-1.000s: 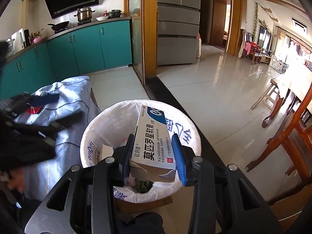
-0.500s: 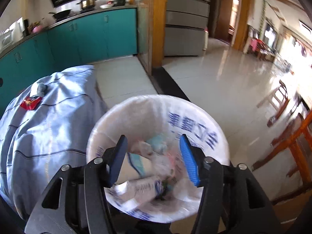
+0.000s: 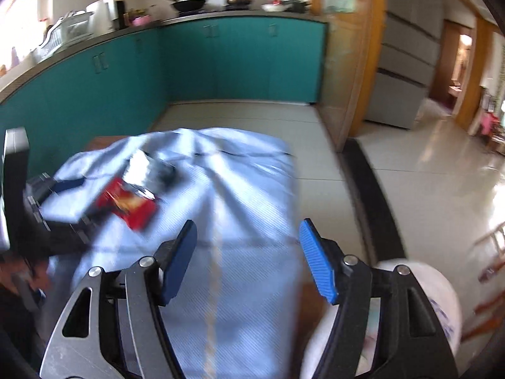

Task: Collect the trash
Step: 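Grasp the clear plastic bag with the right gripper while the left gripper grasps the red snack packet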

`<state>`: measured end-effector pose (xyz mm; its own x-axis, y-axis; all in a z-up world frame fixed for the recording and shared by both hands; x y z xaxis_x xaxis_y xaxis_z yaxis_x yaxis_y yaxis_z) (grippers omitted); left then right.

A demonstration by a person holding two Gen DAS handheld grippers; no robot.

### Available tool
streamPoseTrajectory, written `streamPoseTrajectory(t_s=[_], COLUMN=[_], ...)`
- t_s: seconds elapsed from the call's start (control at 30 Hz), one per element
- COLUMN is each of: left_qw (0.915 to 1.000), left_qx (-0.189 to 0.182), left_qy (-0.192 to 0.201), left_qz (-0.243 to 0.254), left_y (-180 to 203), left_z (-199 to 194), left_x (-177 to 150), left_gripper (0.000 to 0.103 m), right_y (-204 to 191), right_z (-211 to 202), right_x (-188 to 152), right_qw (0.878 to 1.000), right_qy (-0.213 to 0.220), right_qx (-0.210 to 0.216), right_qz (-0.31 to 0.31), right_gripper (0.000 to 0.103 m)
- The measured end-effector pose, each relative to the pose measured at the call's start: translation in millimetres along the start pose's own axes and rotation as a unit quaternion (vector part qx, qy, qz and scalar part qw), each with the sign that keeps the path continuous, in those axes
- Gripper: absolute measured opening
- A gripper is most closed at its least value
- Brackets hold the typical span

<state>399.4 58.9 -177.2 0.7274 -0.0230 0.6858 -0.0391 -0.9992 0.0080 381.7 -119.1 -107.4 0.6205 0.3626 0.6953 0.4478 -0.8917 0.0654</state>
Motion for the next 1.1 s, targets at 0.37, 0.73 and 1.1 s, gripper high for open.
streamPoseTrajectory(t_s=[0.37,0.73,1.1], left_qw=[0.9960,0.9974,0.9958], left_qx=[-0.037,-0.027,0.013], left_qy=[-0.032,0.004,0.060], left_qz=[-0.075,-0.067,-0.068], left_y=[-38.2,-49.2,-47.5], left_z=[-2.2,-58.9,-129.2], left_x=[-26.1,-52.5,-66.8], left_gripper=[0.005,0.005,0.005], right_y=[-76.9,-134.0,-121.4], right_z=[116.5,142.4,40.7], right_x=[73.0,54.5,22.5], right_qw=[0.997,0.981,0.984], right_qy=[-0.022,-0.074,-0.019], right_qx=[0.068,0.044,0.020], right_qz=[-0.035,-0.172,-0.175], right_gripper=[0.066,0.076,0.058])
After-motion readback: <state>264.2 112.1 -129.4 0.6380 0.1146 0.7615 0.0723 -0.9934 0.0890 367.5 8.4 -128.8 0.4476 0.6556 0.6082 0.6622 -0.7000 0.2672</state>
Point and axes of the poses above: each gripper's, at about its wrist camera, not at the fingertips, and z roughly the way its jaws point, y to its right, x to its top, the point moved 7 cm from there along z, roughly the way its jaws point, and after that the axes turned 10 degrees about -z, right-handed, at the moved point
